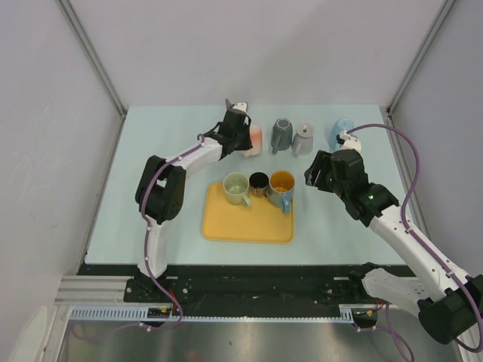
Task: Turn the mug right side up
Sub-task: Turn over the cup at the center of the board.
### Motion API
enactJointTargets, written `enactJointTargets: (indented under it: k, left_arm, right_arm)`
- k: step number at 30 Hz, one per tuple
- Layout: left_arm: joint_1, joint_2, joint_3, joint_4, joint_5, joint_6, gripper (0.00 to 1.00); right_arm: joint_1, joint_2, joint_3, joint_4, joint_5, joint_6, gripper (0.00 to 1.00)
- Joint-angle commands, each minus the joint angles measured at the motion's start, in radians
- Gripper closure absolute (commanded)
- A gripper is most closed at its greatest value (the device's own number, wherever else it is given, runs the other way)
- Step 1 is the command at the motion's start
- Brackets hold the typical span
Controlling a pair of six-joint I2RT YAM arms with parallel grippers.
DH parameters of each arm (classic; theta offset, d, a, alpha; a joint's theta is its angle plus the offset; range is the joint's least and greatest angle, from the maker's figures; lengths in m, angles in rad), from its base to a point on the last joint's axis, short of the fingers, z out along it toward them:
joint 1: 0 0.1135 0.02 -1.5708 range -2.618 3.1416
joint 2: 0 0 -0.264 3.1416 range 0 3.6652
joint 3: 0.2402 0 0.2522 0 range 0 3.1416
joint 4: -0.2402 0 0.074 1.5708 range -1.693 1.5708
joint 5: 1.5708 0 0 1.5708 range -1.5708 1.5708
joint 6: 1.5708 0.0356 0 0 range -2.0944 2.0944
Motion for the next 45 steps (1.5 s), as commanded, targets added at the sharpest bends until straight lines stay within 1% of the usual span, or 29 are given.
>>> enactJointTargets:
  k: [1,4,5,10,14,16,17,22,23,25,26,28,32,35,36,37,40,41,43,45]
  left_arm:
    - [0.007,-0.097,-0.053,0.173,-0.066,0.015,1.00]
    - [0.007,-0.114,-0.096,0.200,-0.111,0.035,1.00]
    - [0.007,-0.122,-0.107,0.240,-0.135,0.047,1.00]
    - [0.007,-0.125,-0.170,0.266,-0.170,0.078,1.00]
    - [0.007,-0.108,-0.190,0.239,-0.154,0.089,1.00]
    - [0.007,-0.088,-0.172,0.213,-0.146,0.089,1.00]
    - [0.007,-0.082,-0.162,0.161,-0.146,0.090,0.99]
    - [0.005,-0.045,-0.106,0.067,-0.155,0.093,0.88]
    - [0.005,-0.039,-0.095,0.035,-0.155,0.096,0.84]
    - [0.005,-0.030,-0.070,0.009,-0.157,0.098,0.80]
    - [0.005,-0.027,-0.064,-0.013,-0.155,0.098,0.74]
    - [0.005,-0.016,-0.049,-0.031,-0.154,0.096,0.68]
    - [0.005,0.010,-0.015,-0.082,-0.152,0.101,0.65]
    - [0.007,0.019,-0.012,-0.091,-0.147,0.098,0.63]
    - [0.005,0.019,-0.010,-0.094,-0.147,0.099,0.62]
    - [0.005,0.022,-0.006,-0.100,-0.147,0.101,0.58]
    - [0.005,0.037,0.040,-0.141,-0.149,0.116,0.51]
    - [0.007,0.045,0.089,-0.158,-0.147,0.122,0.50]
    - [0.005,0.082,0.141,-0.210,-0.146,0.136,0.48]
    - [0.005,0.099,0.183,-0.224,-0.146,0.139,0.48]
  right_arm:
    - [-0.001,-0.016,0.001,0.034,0.006,0.002,0.39]
    - [-0.003,-0.002,-0.002,0.042,0.005,0.001,0.39]
    - [-0.003,-0.001,-0.002,0.042,0.002,0.002,0.39]
    - [-0.003,0.007,-0.010,0.054,-0.004,0.005,0.39]
    - [-0.003,0.010,-0.010,0.054,-0.006,0.005,0.39]
    - [-0.003,0.010,-0.010,0.054,-0.004,0.005,0.39]
    - [-0.003,0.010,-0.010,0.054,-0.007,0.007,0.39]
    - [-0.001,0.012,-0.010,0.056,-0.009,0.010,0.39]
    - [-0.001,0.013,-0.010,0.057,-0.009,0.011,0.39]
    - [-0.001,0.012,-0.011,0.056,-0.007,0.013,0.39]
    - [-0.001,0.010,-0.010,0.054,-0.007,0.014,0.39]
    - [-0.001,0.010,-0.010,0.054,-0.009,0.016,0.39]
    - [0.000,0.010,-0.010,0.054,-0.007,0.018,0.39]
    - [0.000,0.007,-0.010,0.050,-0.007,0.021,0.39]
    - [0.000,0.006,-0.011,0.050,-0.007,0.021,0.39]
    - [0.000,0.006,-0.011,0.047,-0.004,0.019,0.39]
    - [0.000,0.002,-0.011,0.047,-0.004,0.021,0.39]
    - [0.000,0.002,-0.011,0.047,-0.004,0.021,0.39]
    - [0.002,0.007,-0.013,0.050,-0.007,0.022,0.39]
    - [0.002,0.007,-0.013,0.051,-0.009,0.022,0.39]
